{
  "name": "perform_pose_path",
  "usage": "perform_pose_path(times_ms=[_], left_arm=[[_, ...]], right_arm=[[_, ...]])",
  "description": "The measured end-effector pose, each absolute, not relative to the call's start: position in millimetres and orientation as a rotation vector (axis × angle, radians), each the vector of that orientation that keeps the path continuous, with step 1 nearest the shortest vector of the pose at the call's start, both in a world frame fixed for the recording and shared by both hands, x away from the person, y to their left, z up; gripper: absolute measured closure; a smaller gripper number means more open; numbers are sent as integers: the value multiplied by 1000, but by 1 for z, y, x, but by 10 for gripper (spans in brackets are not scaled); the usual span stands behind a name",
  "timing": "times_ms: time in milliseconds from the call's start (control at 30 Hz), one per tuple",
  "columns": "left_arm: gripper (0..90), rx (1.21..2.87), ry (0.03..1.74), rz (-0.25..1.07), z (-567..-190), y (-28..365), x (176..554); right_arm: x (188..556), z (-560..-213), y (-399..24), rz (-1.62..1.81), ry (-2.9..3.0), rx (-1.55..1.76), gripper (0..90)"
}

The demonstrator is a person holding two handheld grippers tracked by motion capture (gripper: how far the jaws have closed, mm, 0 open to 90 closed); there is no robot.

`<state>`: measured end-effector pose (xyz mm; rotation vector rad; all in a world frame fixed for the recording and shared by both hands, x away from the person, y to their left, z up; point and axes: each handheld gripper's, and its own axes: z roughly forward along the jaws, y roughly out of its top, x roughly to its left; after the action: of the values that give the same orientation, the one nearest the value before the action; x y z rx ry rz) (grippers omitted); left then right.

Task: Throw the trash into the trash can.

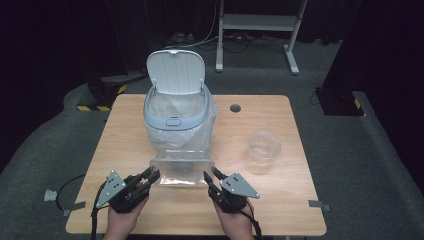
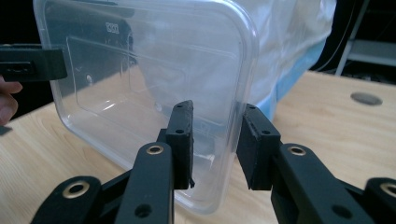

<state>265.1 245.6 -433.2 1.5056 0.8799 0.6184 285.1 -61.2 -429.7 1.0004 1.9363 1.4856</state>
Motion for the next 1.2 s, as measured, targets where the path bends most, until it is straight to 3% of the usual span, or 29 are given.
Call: perform_pose_path(times_ms=[733, 1200], left_arm=[[731, 1439, 781, 708, -371, 246, 262], [730, 1403, 747, 727, -340, 245, 288]], right_arm=[[283, -371, -63, 1603, 1779, 894, 681], [299, -336, -61, 1627, 1691, 857, 683]])
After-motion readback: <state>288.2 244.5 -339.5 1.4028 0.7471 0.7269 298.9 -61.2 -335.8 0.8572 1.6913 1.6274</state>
